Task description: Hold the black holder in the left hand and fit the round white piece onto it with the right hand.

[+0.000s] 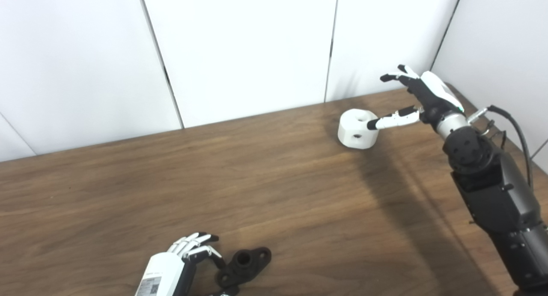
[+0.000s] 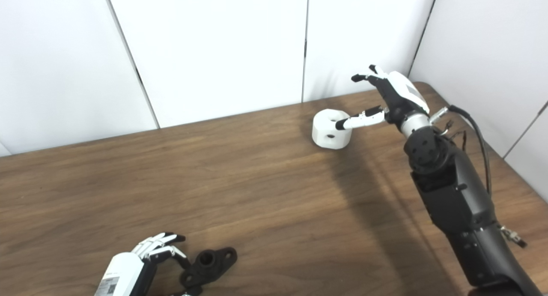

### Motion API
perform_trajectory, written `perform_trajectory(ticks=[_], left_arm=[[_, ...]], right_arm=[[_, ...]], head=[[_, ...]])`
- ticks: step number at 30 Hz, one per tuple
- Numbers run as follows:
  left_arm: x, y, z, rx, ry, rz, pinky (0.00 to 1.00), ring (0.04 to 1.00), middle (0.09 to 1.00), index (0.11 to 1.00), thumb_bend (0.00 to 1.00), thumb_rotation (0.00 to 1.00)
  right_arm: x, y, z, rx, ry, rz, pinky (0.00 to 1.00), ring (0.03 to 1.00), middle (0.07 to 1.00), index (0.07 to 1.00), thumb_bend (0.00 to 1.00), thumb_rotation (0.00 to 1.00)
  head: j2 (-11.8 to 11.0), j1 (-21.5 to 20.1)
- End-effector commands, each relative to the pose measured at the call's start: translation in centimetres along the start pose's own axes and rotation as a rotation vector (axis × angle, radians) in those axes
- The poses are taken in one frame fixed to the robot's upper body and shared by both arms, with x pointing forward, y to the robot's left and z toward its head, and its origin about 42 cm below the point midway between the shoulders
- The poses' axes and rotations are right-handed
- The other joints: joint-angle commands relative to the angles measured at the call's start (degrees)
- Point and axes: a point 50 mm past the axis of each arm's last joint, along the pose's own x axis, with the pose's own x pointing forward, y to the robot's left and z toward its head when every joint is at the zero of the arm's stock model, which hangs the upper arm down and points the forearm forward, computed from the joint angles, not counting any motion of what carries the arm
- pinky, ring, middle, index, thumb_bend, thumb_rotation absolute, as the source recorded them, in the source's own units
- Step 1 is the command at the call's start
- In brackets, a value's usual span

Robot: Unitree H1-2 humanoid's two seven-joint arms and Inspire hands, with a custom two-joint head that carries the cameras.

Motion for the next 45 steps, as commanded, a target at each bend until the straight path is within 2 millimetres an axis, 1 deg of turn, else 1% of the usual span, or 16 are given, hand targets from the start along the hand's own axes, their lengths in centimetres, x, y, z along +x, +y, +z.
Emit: perform_trajectory(ticks=[1,4,14,18,21,26,28,34,39,45], left_arm=[[-1.5,-1.5,-1.3,0.018,0.085,-0.108,0.84,0.856,0.802,0.488,0.52,0.04],[-1.6,-1.6,-1.3,0.016,0.085,-0.105,0.84,0.855,0.800,0.488,0.52,0.04],[-1.5,-1.5,-0.9,0.012,0.085,-0.110,0.84,0.858,0.801,0.488,0.52,0.04],[-1.4,-1.5,-0.7,0.014,0.083,-0.112,0.84,0.855,0.800,0.488,0.52,0.04],[-1.4,-1.4,-0.6,0.015,0.084,-0.113,0.84,0.857,0.802,0.488,0.52,0.04],[-1.4,-1.4,-0.4,0.012,0.085,-0.107,0.84,0.854,0.800,0.488,0.52,0.04],[-1.4,-1.3,-0.4,0.015,0.084,-0.106,0.85,0.854,0.800,0.488,0.52,0.04],[-1.4,-1.3,-0.3,0.018,0.081,-0.104,0.85,0.848,0.799,0.488,0.52,0.04],[-1.4,-1.2,-0.3,0.022,0.078,-0.105,0.85,0.849,0.798,0.488,0.52,0.04],[-1.3,-1.2,-0.2,0.017,0.080,-0.101,0.84,0.847,0.796,0.488,0.52,0.04]], right_arm=[[0.9,-2.7,1.4,-0.041,-0.031,-0.038,0.91,1.000,1.000,0.807,1.00,0.33],[1.4,-2.9,1.7,-0.061,-0.023,-0.008,0.91,1.000,1.000,0.800,0.99,0.31],[3.6,-2.4,1.7,-0.173,0.042,0.088,0.89,1.000,0.996,0.791,0.98,0.36],[4.5,-2.1,1.5,-0.196,0.065,0.102,0.90,1.000,1.000,0.778,1.00,0.37],[4.9,-1.9,1.4,-0.194,0.072,0.110,0.93,1.000,1.000,0.789,1.00,0.37],[5.3,-1.4,1.3,-0.186,0.080,0.116,0.99,1.000,1.000,0.827,1.00,0.35],[5.5,-1.3,1.3,-0.185,0.084,0.114,1.00,1.000,1.000,0.838,1.00,0.33],[5.6,-1.0,1.4,-0.189,0.079,0.110,1.00,1.000,1.000,0.861,1.00,0.34],[5.7,-0.7,1.7,-0.195,0.068,0.114,1.00,1.000,1.000,0.851,1.00,0.32],[6.2,-0.2,2.3,-0.213,0.044,0.122,1.00,1.000,1.000,0.824,1.00,0.33]], head=[[0.00,0.08],[0.07,0.20],[0.34,0.61],[0.40,0.80],[0.34,1.08],[0.34,1.19],[0.32,1.27],[0.37,1.26],[0.37,1.26],[0.61,1.42]])
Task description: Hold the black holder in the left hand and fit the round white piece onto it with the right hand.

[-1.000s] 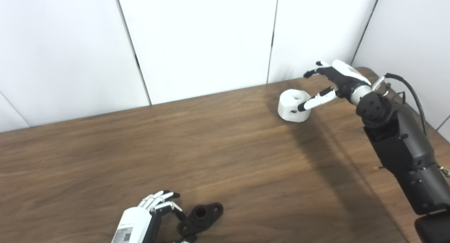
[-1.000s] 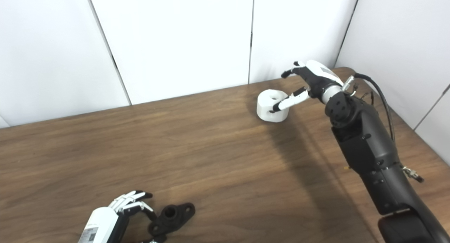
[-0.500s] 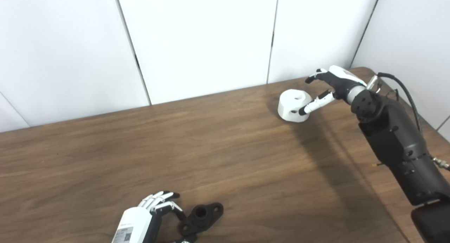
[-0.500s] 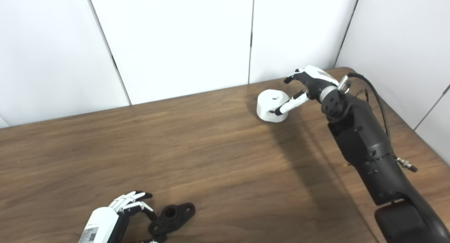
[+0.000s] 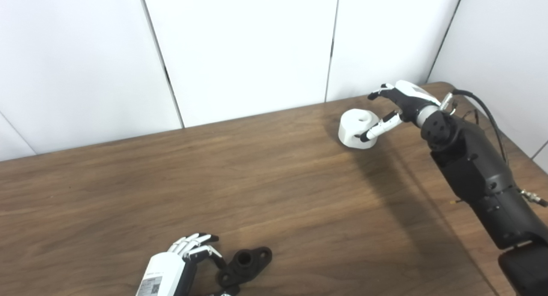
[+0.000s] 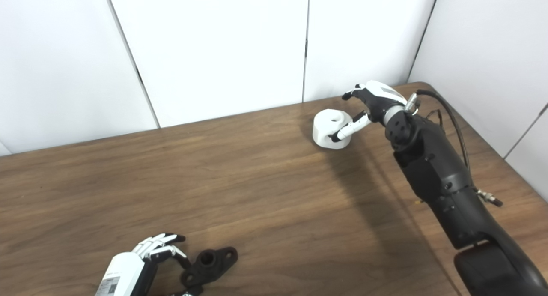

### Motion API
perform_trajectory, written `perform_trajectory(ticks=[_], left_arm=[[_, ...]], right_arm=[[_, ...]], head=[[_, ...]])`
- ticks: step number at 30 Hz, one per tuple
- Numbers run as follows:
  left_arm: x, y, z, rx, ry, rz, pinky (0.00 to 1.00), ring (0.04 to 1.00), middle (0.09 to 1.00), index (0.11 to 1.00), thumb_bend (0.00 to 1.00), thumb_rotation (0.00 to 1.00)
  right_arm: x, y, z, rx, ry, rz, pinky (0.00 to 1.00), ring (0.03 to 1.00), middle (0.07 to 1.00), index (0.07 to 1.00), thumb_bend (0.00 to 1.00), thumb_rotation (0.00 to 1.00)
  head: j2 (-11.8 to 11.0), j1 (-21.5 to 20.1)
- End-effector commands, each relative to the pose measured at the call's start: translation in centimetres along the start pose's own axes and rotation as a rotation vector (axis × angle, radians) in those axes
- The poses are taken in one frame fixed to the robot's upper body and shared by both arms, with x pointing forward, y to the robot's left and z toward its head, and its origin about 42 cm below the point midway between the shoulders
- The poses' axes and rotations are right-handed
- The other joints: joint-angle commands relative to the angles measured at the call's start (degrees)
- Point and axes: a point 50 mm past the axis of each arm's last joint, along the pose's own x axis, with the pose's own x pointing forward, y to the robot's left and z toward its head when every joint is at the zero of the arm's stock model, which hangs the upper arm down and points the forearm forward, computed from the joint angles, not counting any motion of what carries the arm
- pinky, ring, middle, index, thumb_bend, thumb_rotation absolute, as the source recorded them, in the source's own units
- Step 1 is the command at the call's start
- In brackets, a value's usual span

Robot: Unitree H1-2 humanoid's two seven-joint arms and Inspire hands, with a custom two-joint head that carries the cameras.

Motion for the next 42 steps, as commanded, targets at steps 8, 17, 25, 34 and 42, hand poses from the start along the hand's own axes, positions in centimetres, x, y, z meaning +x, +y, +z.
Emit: perform_trajectory(ticks=[8,17,25,34,42], left_arm=[[-1.2,-1.2,-0.6,0.018,0.065,-0.099,0.84,0.851,0.799,0.488,0.52,0.04],[-1.1,-0.9,-0.3,0.020,0.061,-0.102,0.84,0.849,0.798,0.488,0.52,0.04],[-1.0,-1.0,-0.3,0.019,0.060,-0.102,0.83,0.845,0.795,0.488,0.52,0.04],[-1.0,-0.9,-0.3,0.023,0.059,-0.103,0.83,0.844,0.793,0.488,0.52,0.04],[-1.0,-0.9,-0.2,0.022,0.061,-0.104,0.82,0.844,0.795,0.488,0.52,0.04]], right_arm=[[0.8,-3.3,2.2,-0.027,-0.068,-0.091,1.00,1.000,1.000,0.800,1.00,0.33],[0.9,-3.5,1.7,-0.044,-0.065,-0.085,1.00,1.000,1.000,0.771,0.99,0.33],[0.8,-3.8,1.2,-0.059,-0.043,-0.082,1.00,1.000,1.000,0.758,0.98,0.32],[0.7,-4.2,0.6,-0.063,-0.026,-0.074,1.00,1.000,1.000,0.757,0.95,0.30],[0.8,-3.8,0.5,-0.077,-0.024,-0.055,1.00,1.000,1.000,0.750,0.95,0.30]], head=[[0.26,0.26],[0.61,0.15],[0.64,0.07],[0.92,0.00],[0.96,-0.09]])
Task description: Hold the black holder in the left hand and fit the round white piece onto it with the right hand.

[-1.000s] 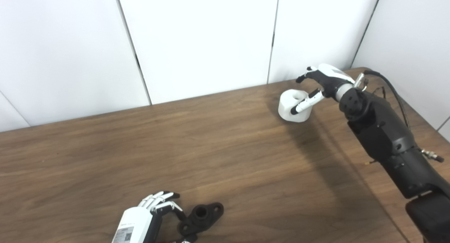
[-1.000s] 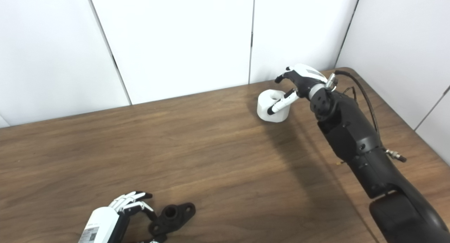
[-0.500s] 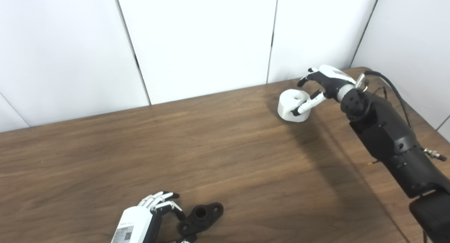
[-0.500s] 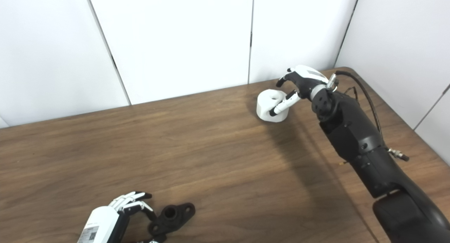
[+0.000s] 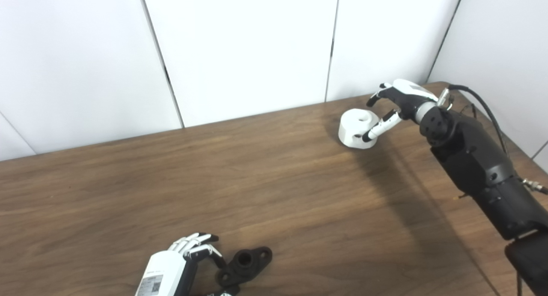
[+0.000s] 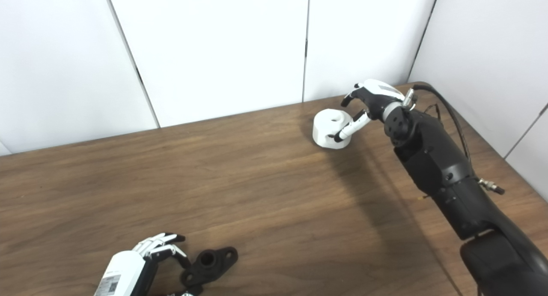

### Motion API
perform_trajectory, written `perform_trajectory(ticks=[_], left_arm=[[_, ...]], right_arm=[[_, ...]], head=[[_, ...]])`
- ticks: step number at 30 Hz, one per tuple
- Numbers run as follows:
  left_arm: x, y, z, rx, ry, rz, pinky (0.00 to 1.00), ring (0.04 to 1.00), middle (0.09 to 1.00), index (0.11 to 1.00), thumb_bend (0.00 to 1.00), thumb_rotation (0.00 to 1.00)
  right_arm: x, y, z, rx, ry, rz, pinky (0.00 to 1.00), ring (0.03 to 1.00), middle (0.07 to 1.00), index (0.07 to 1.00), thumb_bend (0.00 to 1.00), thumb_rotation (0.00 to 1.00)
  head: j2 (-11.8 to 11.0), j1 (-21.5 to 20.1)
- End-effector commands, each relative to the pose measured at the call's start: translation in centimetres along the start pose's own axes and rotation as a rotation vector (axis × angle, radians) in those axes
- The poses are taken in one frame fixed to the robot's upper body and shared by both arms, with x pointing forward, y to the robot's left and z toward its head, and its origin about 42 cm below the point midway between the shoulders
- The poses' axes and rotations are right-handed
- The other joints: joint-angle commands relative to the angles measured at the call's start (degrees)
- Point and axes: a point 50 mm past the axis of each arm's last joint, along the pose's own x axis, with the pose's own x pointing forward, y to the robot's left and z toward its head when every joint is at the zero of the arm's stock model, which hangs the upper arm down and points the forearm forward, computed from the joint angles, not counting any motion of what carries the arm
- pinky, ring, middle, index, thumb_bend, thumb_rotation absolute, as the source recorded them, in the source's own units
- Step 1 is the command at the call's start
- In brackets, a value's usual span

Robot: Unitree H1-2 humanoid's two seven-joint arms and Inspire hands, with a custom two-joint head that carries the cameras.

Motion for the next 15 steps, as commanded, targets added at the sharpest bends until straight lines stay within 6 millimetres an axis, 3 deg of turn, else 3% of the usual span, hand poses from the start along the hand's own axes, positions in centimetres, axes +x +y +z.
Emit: perform_trajectory(ticks=[1,15], left_arm=[[-1.09,-1.24,-0.67,0.004,0.053,-0.094,0.83,0.845,0.796,0.488,0.52,0.04],[-1.19,-1.32,-0.79,0.006,0.051,-0.097,0.83,0.846,0.795,0.488,0.52,0.04]], right_arm=[[-0.07,-3.31,0.49,-0.021,-0.020,-0.085,1.00,1.000,1.000,0.748,0.96,0.29],[-0.04,-2.38,0.90,-0.022,-0.031,-0.063,1.00,1.000,1.000,0.750,0.95,0.30]], head=[[0.17,0.02],[0.21,-0.10]])
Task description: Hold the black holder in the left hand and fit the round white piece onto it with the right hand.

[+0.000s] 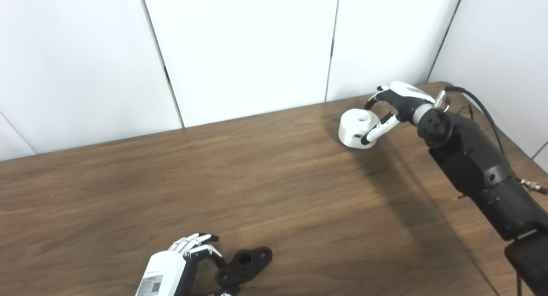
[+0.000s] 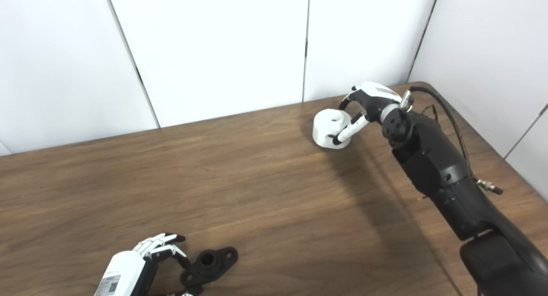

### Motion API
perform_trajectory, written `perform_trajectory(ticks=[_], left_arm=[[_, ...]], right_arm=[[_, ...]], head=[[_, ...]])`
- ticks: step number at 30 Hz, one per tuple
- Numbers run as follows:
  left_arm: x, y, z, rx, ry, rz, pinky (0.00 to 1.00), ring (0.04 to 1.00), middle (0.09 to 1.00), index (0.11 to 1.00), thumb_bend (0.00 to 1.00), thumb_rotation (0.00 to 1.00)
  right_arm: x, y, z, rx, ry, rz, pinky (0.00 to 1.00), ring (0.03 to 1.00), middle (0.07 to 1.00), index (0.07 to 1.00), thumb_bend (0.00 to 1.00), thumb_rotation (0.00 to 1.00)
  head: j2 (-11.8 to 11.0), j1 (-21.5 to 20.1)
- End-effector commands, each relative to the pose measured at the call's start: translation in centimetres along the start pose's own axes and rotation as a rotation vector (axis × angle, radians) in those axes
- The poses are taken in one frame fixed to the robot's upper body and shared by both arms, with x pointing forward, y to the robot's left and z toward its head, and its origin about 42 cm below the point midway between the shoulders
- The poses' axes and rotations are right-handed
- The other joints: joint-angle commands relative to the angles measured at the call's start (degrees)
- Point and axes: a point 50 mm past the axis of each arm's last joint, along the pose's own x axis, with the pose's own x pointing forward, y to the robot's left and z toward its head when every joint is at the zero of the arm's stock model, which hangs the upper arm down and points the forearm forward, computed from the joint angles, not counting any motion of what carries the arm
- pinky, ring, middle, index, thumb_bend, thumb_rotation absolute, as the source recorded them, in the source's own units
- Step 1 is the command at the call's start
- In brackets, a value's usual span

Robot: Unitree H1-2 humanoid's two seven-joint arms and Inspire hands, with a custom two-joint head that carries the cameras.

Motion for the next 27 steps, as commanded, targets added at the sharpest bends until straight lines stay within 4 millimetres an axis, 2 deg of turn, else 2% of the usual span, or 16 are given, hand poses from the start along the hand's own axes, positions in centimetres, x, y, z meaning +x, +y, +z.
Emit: perform_trajectory(ticks=[1,16,25,27], left_arm=[[-1.17,-1.32,-0.79,0.005,0.050,-0.095,0.83,0.846,0.795,0.488,0.52,0.04],[-1.13,-1.39,-0.85,0.005,0.047,-0.094,0.83,0.848,0.796,0.488,0.52,0.04],[-1.13,-1.34,-0.79,0.006,0.046,-0.095,0.83,0.847,0.796,0.488,0.52,0.04],[-1.12,-1.34,-0.79,0.005,0.047,-0.094,0.83,0.846,0.795,0.488,0.52,0.04]], right_arm=[[-0.09,-2.77,0.58,-0.008,-0.029,-0.074,1.00,1.000,1.000,0.747,0.95,0.30],[-0.16,-3.02,0.50,-0.020,-0.036,-0.085,1.00,1.000,1.000,0.728,0.92,0.33],[-0.29,-3.06,0.26,0.003,-0.046,-0.114,1.00,1.000,0.978,0.671,0.88,0.30],[-0.31,-3.04,0.23,0.009,-0.054,-0.125,1.00,1.000,0.958,0.629,0.86,0.28]], head=[[0.04,0.07],[0.27,0.06],[0.37,-0.02],[0.37,-0.02]])
